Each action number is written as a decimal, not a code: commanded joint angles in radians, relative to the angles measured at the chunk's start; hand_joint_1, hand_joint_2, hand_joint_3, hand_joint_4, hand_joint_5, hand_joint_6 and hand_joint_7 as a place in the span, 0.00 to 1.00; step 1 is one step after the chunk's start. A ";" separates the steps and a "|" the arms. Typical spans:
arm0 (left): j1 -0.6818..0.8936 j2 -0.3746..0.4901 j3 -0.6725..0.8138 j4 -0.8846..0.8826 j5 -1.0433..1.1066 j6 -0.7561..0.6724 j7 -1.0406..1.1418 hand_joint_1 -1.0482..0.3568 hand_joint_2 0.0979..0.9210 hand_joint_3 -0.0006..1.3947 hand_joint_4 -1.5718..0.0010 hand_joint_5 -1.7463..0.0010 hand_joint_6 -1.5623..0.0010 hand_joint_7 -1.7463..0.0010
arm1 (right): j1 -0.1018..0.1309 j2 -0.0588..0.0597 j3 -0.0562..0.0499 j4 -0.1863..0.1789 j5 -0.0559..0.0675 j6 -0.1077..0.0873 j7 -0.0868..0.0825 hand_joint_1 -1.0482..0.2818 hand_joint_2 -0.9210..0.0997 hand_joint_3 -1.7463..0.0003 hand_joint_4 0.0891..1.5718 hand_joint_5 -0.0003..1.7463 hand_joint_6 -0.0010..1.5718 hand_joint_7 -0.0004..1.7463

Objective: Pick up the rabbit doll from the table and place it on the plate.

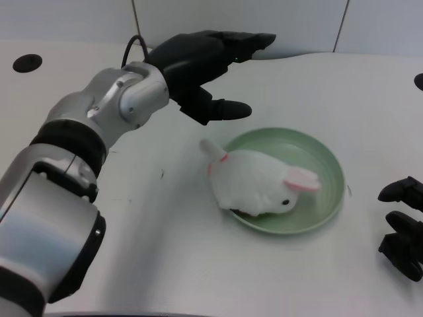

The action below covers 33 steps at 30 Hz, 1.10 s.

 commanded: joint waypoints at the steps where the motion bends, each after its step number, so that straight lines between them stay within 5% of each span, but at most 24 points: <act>1: 0.109 0.023 0.201 0.004 -0.243 0.049 -0.291 0.00 1.00 0.51 0.95 0.97 0.97 0.99 | 0.006 -0.020 -0.011 0.006 0.009 0.000 0.006 0.51 0.00 0.90 0.87 1.00 0.71 1.00; 4: 0.146 0.017 0.302 -0.008 -0.367 0.105 -0.443 0.00 1.00 0.48 0.93 0.96 0.95 0.98 | 0.008 -0.022 -0.007 0.005 0.002 -0.017 0.007 0.50 0.00 0.89 0.88 1.00 0.75 1.00; 11: 0.153 0.016 0.334 -0.028 -0.384 0.125 -0.496 0.00 1.00 0.47 0.92 0.96 0.95 0.98 | 0.007 -0.022 -0.007 0.008 0.002 -0.021 0.008 0.50 0.00 0.88 0.89 1.00 0.76 1.00; 12: 0.191 0.005 0.436 -0.021 -0.498 0.219 -0.568 0.00 1.00 0.47 0.92 0.96 0.95 0.99 | 0.003 -0.024 -0.009 0.010 0.004 -0.008 0.002 0.50 0.00 0.88 0.89 1.00 0.76 1.00; 15: 0.368 0.010 0.745 -0.023 -0.844 0.499 -0.769 0.00 1.00 0.54 0.89 0.94 0.93 0.98 | -0.005 -0.032 -0.012 0.021 0.002 -0.015 -0.004 0.49 0.00 0.88 0.87 1.00 0.75 1.00; 29: 0.404 0.009 0.783 -0.084 -0.880 0.581 -0.803 0.00 1.00 0.55 0.89 0.94 0.92 0.99 | -0.009 -0.034 -0.010 0.029 0.003 -0.022 -0.003 0.49 0.00 0.88 0.88 1.00 0.78 1.00; 33: 0.526 0.069 0.875 -0.129 -0.994 0.718 -0.919 0.00 1.00 0.58 0.99 0.99 0.99 1.00 | -0.014 -0.034 -0.008 0.035 -0.004 -0.021 -0.020 0.49 0.00 0.88 0.88 1.00 0.78 1.00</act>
